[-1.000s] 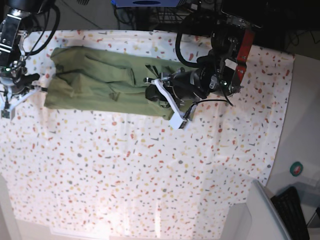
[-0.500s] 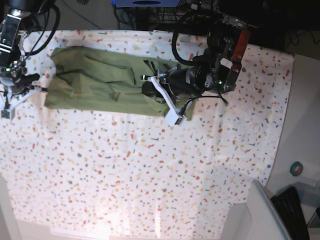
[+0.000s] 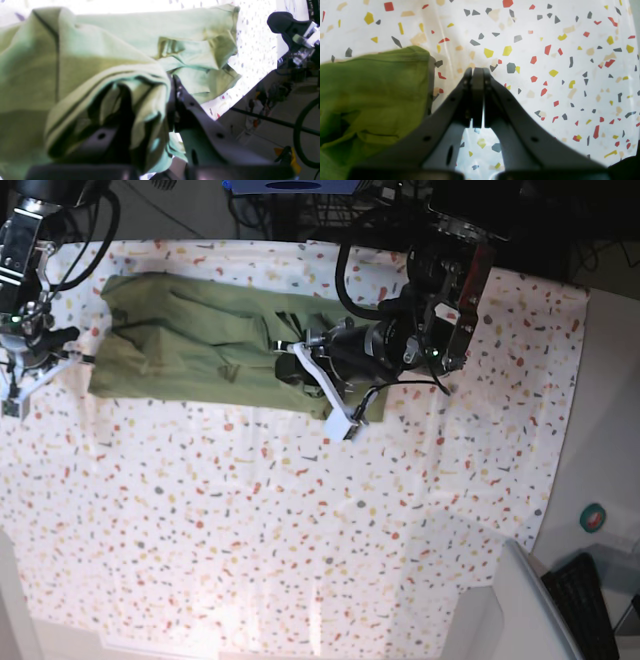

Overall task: Layout the t-shirt on the table in an organized manner, then fold the t-shirt properly
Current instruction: 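Fold the grasped strip end toward the strip middle with the left gripper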

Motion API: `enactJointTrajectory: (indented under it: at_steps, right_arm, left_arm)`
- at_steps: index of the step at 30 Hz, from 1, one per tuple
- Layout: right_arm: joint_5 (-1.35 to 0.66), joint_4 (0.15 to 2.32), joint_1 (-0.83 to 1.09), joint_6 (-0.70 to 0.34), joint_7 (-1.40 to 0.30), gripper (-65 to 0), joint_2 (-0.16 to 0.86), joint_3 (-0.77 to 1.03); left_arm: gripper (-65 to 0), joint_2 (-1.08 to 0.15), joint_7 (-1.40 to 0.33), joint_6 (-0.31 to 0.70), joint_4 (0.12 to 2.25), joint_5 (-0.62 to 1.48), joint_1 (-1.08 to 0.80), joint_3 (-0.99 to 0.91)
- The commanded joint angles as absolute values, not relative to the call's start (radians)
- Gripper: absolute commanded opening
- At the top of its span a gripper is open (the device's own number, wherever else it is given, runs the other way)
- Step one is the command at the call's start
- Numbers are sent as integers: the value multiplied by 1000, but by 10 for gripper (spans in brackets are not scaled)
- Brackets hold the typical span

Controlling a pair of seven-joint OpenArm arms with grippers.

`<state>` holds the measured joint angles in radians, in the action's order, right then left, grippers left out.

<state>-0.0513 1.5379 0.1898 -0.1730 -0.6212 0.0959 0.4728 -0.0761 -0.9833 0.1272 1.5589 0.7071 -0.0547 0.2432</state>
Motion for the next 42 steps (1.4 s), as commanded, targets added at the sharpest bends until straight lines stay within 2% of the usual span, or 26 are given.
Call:
enactJointTrajectory:
  at_steps: [1,42]
  right_arm:
    - [-54,1557,182,-170,-602,-650,108,476]
    - [-54,1557,183,-170,-602,-650,108,476]
  left_arm:
    - [-650,-73,-972,133,1573,727,-44,245]
    - [-650,-76,-972,133,1577,727,-59,246]
